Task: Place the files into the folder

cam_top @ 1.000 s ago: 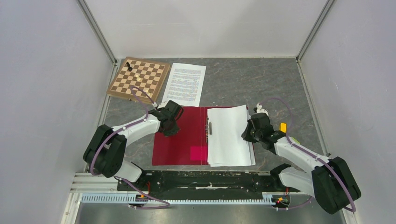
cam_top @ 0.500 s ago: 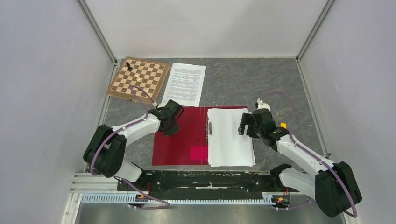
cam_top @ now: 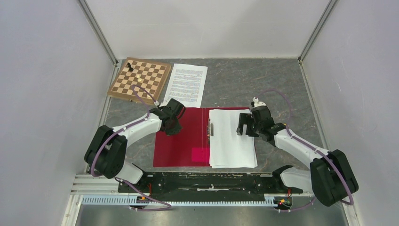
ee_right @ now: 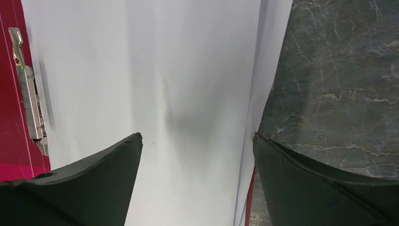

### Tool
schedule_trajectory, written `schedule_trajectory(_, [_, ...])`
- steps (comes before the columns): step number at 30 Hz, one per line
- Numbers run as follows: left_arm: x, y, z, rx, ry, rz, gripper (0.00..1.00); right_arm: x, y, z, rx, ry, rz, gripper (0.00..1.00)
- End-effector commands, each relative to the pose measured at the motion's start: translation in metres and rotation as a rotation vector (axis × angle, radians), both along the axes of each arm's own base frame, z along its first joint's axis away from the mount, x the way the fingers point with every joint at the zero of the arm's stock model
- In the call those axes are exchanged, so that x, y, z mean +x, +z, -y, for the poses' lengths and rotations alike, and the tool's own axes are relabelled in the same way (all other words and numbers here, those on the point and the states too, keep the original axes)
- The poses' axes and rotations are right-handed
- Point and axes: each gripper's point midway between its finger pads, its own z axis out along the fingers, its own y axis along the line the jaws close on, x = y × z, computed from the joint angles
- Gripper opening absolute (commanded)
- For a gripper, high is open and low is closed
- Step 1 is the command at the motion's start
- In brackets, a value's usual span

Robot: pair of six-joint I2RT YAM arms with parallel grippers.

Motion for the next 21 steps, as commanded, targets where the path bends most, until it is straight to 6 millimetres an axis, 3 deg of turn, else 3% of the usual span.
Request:
schedule_trajectory(1, [0.007, 0.008, 0.006, -0.004, -0.025, 0.017, 0.04, 0.021, 0.018, -0.012, 0.011, 0.015, 0.075, 0.90])
schedule_trajectory(6, [0.007, 0.007, 0.007, -0.006, -0.028, 0.011, 0.03, 0.023, 0.013, -0.016, 0.008, 0.020, 0.065, 0.89])
schedule_trajectory(15, [0.008, 0.007, 0.007, -0.003, -0.033, 0.012, 0.04, 0.029, 0.017, 0.003, -0.023, -0.023, 0.099, 0.98])
schedule_trajectory(21, [0.009, 0.009, 0.008, -0.006, -0.037, 0.018, 0.04, 0.032, 0.007, 0.012, 0.023, -0.058, 0.085, 0.93])
